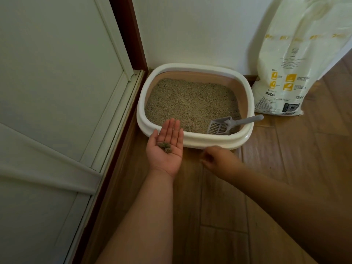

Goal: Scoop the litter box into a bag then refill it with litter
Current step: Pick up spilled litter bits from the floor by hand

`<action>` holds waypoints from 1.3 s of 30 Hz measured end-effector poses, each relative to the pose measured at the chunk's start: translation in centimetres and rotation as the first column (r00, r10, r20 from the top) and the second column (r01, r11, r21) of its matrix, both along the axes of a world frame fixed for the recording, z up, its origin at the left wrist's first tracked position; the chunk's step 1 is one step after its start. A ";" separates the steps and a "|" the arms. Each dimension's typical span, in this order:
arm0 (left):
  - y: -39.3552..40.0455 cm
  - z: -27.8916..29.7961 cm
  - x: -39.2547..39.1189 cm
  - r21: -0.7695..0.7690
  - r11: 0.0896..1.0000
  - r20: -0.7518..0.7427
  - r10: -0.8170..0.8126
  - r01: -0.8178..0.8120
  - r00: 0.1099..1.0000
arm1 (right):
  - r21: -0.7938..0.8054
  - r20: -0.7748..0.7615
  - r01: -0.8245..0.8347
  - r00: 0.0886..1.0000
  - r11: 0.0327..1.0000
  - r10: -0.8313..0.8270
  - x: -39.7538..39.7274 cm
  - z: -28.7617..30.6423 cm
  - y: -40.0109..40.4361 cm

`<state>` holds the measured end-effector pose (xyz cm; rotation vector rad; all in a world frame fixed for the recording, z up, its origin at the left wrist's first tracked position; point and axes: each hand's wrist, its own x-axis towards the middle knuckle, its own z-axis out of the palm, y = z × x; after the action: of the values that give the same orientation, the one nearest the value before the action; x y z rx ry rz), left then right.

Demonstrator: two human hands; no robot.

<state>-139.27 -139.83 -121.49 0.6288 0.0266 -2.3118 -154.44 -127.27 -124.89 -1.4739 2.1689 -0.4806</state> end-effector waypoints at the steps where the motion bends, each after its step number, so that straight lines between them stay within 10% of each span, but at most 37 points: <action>1: 0.0 0.0 0.0 -0.002 1.000 0.006 0.002 -0.002 1.000 | 0.164 -0.015 -0.010 1.000 0.986 0.012 -0.3 -1.0 0.9; 8: 0.3 0.3 -0.3 -0.003 1.000 0.001 0.005 -0.005 1.000 | 0.563 -0.028 -0.020 0.999 0.826 0.043 -0.5 -4.8 5.4; 22: -0.8 0.4 1.4 -0.003 1.000 0.007 0.022 -0.022 1.000 | 0.340 0.064 0.110 0.988 0.934 -0.140 3.6 -6.6 1.2; 31: -1.4 0.2 1.7 -0.006 1.000 0.018 0.017 -0.016 1.000 | 0.390 -0.142 -0.171 0.960 0.905 0.242 3.8 -7.6 0.2; 39: -1.1 0.3 1.5 -0.005 1.000 0.014 0.001 -0.001 1.000 | 0.252 -0.190 0.071 0.982 0.965 -0.022 1.8 -6.9 1.1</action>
<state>-137.73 -140.89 -121.18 0.6420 0.0146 -2.3056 -152.59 -126.13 -131.82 -1.3721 2.3109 -0.0709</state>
